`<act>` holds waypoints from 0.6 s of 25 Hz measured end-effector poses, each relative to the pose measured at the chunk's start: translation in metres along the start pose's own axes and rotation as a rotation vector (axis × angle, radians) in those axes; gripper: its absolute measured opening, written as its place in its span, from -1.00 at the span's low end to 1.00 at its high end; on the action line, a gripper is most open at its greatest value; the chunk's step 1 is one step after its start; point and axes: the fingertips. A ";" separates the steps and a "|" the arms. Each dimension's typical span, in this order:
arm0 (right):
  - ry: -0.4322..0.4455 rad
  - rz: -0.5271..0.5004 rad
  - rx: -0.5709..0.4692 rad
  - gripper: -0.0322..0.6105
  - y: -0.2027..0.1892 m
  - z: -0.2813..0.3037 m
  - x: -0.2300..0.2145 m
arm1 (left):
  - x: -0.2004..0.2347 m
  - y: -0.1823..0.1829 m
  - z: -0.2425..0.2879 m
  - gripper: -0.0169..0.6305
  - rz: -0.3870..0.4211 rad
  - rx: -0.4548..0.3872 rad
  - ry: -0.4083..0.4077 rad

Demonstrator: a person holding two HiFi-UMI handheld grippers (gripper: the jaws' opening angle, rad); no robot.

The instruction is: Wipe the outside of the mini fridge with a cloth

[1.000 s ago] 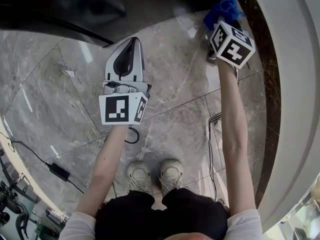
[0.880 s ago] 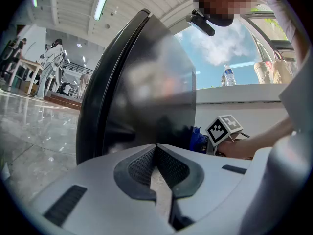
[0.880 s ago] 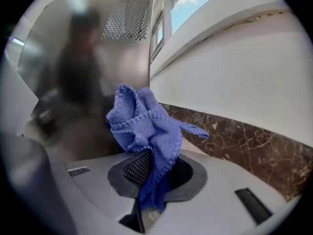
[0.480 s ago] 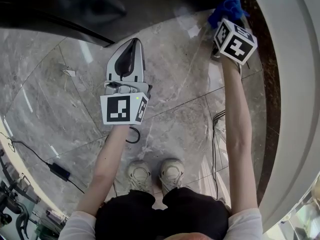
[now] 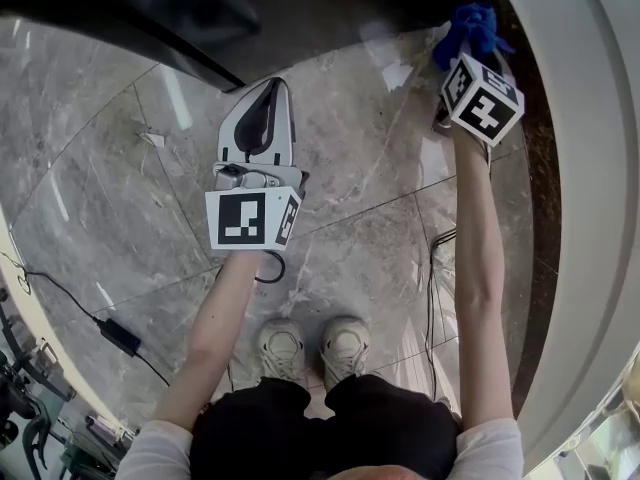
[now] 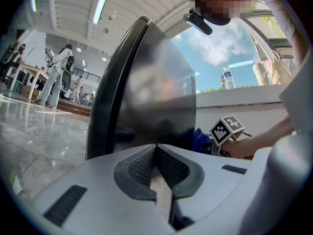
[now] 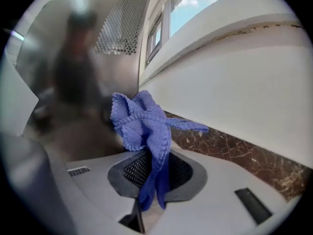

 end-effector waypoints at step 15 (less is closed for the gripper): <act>0.342 0.128 -0.066 -0.64 -0.002 -0.179 0.130 | 0.006 0.075 -0.046 -0.93 -0.012 -0.062 0.055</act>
Point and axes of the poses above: the fingertips, and each gripper's own axes: z forward along the fingers, x to its left, y out of its top, and after that the axes turned 11 degrees about z, right-handed
